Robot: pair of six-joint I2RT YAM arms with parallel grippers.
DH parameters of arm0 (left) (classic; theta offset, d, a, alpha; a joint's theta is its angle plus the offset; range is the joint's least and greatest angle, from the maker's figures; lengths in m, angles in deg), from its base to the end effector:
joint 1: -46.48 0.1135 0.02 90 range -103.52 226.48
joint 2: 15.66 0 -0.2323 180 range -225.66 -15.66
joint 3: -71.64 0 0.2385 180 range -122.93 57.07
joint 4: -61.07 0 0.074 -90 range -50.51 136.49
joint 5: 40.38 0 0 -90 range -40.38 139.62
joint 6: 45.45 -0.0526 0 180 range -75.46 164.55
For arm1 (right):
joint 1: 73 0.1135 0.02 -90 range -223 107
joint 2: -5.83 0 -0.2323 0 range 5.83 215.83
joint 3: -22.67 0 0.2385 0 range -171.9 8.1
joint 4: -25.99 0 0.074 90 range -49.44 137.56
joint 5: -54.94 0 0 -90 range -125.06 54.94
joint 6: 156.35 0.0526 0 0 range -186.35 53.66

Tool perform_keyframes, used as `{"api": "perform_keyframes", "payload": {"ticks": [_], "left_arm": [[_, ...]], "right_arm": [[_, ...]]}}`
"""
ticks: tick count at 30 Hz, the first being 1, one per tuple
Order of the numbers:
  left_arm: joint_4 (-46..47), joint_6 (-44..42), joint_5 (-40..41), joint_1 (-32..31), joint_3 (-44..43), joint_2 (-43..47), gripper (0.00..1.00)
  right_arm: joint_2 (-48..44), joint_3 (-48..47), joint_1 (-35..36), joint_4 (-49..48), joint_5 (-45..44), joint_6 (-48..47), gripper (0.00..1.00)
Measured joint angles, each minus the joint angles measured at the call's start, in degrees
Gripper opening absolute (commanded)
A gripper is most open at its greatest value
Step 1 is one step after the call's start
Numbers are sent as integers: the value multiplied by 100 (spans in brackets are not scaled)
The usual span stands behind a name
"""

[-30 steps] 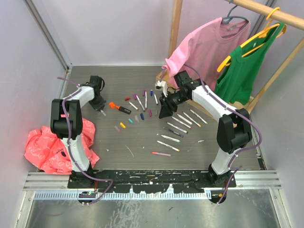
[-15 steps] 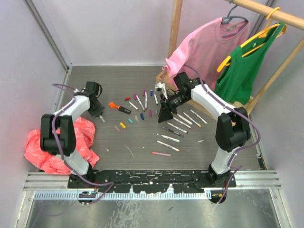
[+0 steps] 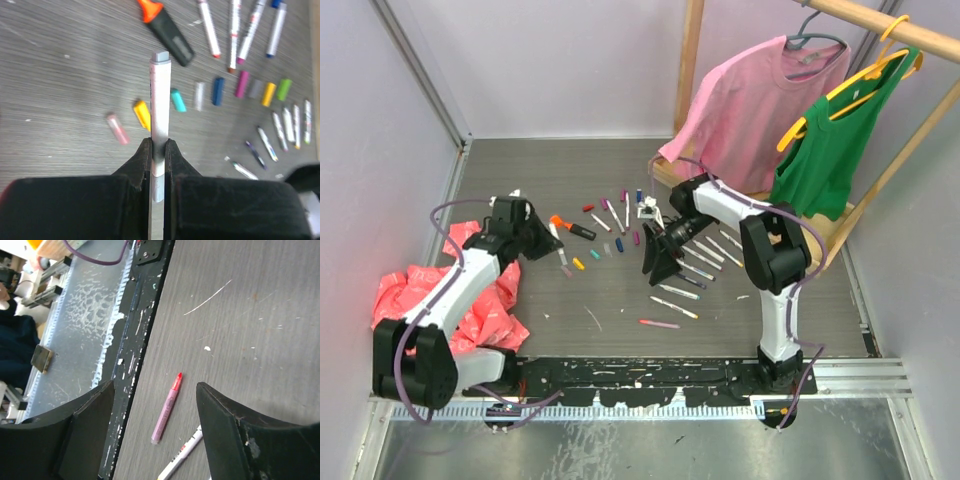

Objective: Open the pen caps
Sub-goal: Pick up the pen from the center of the board, then open the pen cap from the pen.

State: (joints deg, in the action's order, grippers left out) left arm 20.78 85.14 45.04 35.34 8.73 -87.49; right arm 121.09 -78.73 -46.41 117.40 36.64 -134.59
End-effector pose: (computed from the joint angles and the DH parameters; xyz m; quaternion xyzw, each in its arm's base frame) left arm 0.2600 -0.0555 0.2015 -0.2246 0.9093 -0.1856 0.2970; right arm 0.2699 0.1910 0.1791 -0.5388 0.6009 0.5808 0.1057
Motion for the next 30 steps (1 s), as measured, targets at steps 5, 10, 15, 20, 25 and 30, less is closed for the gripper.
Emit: {"api": "perform_keyframes", "payload": {"ticks": [5, 10, 15, 20, 25, 30], "left_arm": [[570, -17, -907, -15, 404, 654, 0], [1080, -101, -1853, -50, 623, 745, 0], [1685, -116, -2876, -175, 841, 638, 0], [2144, -129, -3696, -514, 787, 313, 0], [2223, -278, -4306, -1088, 319, -382, 0], [2028, -529, -4671, -1558, -109, -990, 0]], "right_arm": [[306, -24, 278, 356, 52, -393, 69], [278, -240, 522, 409, -201, -466, 66], [-345, 48, 546, -474, -1032, 162, 67], [-1731, 463, 520, -1412, -1794, 227, 73], [-2911, 903, 516, -1801, -2127, -1141, 85], [-3224, 903, 518, -1775, -2435, -2354, 81]]}}
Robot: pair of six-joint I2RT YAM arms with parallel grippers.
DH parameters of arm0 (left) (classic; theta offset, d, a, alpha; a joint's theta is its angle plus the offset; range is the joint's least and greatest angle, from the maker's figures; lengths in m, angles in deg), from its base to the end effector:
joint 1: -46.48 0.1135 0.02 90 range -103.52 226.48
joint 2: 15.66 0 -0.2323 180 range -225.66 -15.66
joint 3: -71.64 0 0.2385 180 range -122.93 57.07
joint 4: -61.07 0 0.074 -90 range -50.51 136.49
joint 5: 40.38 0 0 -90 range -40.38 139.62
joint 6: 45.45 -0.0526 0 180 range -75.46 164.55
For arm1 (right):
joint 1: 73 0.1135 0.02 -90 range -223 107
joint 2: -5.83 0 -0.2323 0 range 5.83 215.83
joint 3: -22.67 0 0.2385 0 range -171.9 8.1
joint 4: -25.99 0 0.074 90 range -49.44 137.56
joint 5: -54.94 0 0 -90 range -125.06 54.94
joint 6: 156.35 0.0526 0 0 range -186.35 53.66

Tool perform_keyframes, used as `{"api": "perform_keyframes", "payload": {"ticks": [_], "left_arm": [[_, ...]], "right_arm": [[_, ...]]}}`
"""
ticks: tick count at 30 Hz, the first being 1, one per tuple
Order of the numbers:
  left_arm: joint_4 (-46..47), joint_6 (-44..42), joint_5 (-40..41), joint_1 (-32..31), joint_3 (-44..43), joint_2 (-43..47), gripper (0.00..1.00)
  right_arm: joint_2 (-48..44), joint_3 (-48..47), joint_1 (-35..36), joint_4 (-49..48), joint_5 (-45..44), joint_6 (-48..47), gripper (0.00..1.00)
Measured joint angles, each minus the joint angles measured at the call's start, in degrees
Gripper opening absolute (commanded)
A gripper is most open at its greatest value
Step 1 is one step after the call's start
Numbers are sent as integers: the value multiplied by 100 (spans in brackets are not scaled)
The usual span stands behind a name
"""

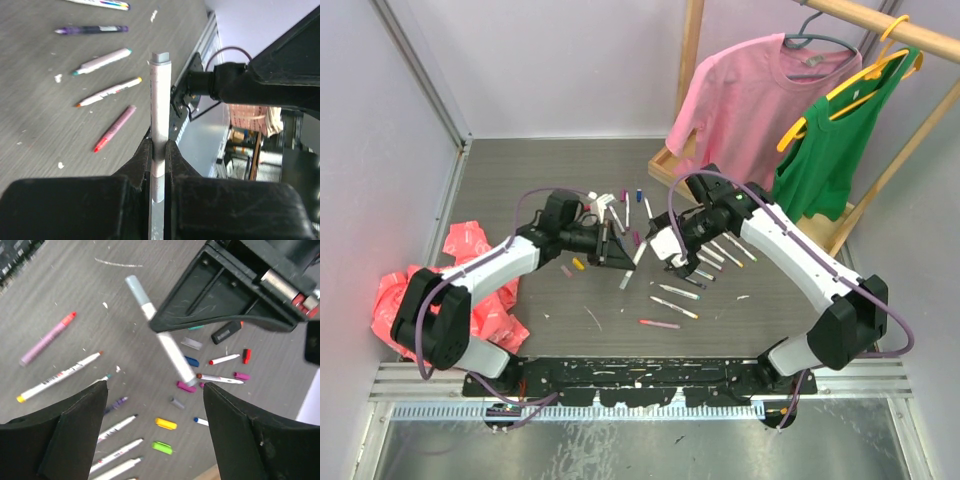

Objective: Open the pen caps
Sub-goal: Open the pen cap from the pen.

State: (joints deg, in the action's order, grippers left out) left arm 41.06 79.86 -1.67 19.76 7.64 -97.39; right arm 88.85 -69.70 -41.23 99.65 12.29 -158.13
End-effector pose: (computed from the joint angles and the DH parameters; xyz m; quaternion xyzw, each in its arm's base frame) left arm 0.2480 -0.1708 0.2053 0.1295 0.8214 -0.5376 0.1401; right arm 0.2131 0.1775 0.2840 -0.8290 0.3436 0.2372 0.3721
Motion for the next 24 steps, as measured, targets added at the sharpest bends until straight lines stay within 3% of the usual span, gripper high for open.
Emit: {"api": "perform_keyframes", "payload": {"ticks": [6, 13, 24], "left_arm": [[-511, -470, -197, -686, -621, -509, 0], [-756, -675, -278, -1110, -935, -839, 0], [-866, -745, -291, -1222, -1121, -1075, 0]], "right_arm": [[87, -9, 96, 166, -402, -1038, 73], [101, 280, 459, 223, -1056, -1545, 59], [98, 551, 767, 345, -1543, -1569, 15]]}}
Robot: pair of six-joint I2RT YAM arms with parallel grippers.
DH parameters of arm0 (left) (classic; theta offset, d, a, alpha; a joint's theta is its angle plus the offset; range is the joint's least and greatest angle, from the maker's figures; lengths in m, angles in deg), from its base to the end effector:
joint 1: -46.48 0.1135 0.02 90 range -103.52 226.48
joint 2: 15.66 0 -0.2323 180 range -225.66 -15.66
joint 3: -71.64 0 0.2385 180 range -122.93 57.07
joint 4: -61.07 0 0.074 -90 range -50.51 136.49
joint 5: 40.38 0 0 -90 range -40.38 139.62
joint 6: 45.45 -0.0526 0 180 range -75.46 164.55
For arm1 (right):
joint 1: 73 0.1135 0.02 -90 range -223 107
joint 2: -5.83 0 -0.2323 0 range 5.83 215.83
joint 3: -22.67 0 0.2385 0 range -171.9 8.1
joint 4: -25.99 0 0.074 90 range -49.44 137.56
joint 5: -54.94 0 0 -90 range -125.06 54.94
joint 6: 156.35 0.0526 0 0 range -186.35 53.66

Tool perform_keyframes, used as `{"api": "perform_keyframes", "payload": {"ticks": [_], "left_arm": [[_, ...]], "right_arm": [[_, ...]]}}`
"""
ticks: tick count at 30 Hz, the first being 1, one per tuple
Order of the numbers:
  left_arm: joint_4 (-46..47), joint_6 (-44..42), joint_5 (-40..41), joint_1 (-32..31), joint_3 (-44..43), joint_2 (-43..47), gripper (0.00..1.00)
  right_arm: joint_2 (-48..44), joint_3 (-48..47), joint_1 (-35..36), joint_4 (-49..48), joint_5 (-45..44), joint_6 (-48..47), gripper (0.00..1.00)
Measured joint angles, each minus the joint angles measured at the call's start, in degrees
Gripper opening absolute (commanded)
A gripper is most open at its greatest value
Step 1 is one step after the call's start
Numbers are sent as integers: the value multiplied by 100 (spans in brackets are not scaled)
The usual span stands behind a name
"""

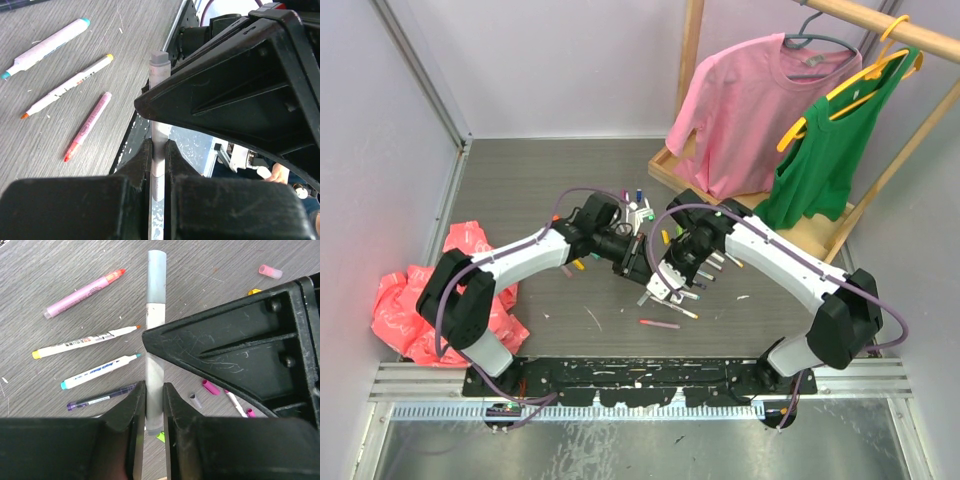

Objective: Open the pen caps
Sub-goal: Open the pen cap from the pen.

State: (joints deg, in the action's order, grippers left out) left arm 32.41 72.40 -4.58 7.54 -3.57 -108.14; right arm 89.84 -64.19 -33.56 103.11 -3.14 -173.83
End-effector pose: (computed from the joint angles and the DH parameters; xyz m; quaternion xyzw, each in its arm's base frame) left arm 0.2304 -0.2410 0.1995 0.2498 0.8048 -0.5364 0.0464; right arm 0.1879 0.1905 0.2422 -0.9237 0.2351 0.1522 0.2614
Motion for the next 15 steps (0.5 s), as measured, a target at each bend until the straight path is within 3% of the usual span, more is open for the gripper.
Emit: {"api": "perform_keyframes", "payload": {"ticks": [5, 7, 11, 15], "left_arm": [[-24, 42, 24, -11, 9, 2, 15], [15, 103, 70, -15, 37, 37, 34], [216, 240, 378, -31, 243, 374, 60], [590, 455, 765, -17, 658, 1167, 77]], "right_arm": [[-85, 105, 31, -55, -15, 125, 1], [-153, 157, 33, -94, -15, 227, 1], [-354, 337, 57, -275, 20, 787, 1], [-804, 675, -120, -592, 293, 1703, 1]]}}
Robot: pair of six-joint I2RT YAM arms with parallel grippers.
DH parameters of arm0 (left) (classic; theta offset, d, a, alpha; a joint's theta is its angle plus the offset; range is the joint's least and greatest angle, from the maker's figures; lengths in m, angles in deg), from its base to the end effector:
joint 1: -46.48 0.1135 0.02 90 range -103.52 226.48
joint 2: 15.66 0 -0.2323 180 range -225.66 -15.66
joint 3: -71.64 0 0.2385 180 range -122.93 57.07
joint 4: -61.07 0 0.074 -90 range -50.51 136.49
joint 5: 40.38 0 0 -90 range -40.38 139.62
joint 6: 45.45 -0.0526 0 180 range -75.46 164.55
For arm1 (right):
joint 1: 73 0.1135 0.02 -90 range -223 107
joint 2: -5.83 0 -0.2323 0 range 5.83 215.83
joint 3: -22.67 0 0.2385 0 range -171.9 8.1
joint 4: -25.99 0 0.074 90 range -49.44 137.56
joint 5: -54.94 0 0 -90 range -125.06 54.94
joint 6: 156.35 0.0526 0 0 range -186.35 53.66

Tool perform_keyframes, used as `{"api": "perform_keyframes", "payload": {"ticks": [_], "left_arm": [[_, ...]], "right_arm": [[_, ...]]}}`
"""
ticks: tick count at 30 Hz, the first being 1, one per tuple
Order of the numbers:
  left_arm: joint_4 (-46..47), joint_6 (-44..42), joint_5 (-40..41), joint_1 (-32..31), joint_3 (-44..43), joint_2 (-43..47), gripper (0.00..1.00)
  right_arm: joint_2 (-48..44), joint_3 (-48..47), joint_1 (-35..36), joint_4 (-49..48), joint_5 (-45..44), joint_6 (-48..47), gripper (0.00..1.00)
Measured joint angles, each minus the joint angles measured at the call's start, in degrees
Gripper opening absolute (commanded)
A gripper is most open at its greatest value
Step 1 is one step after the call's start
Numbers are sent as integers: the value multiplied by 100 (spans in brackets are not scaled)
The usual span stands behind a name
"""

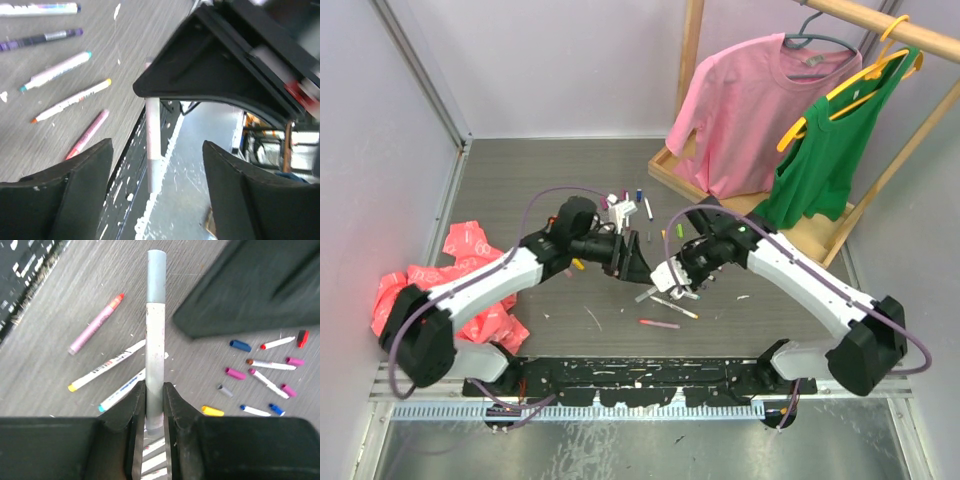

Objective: Open the pen caps
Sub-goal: Open the pen cap from the pen.

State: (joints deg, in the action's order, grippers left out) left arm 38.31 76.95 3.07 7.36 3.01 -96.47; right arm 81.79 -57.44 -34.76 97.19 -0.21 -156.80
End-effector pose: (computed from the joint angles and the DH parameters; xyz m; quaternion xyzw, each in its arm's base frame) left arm 0.2136 -0.2229 0.2294 0.2301 0.8025 -0.5325 0.1398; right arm 0.1756 0.1766 0.2482 -0.8687 0.3511 0.1800 0.2996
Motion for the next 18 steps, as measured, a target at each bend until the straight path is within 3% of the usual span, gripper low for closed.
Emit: {"api": "perform_keyframes", "payload": {"ticks": [4, 8, 11, 15, 18], "left_arm": [[553, 275, 442, 20, 424, 1051, 100], [1637, 553, 1093, 24, 1132, 2273, 98], [2448, 907, 1547, 24, 1668, 2691, 98], [3410, 1561, 2181, 22, 2258, 2728, 100], [3888, 1969, 2645, -9, 2529, 2653, 92]], "right_arm": [[-507, 442, -627, -199, 789, 721, 1], [-750, 728, -1329, -365, 1731, 1646, 1], [-730, 732, -1486, -629, 2312, 2441, 1], [-616, 732, -1593, -1019, 3067, 3366, 1], [-428, 732, -1657, -1283, 3449, 3893, 1]]}}
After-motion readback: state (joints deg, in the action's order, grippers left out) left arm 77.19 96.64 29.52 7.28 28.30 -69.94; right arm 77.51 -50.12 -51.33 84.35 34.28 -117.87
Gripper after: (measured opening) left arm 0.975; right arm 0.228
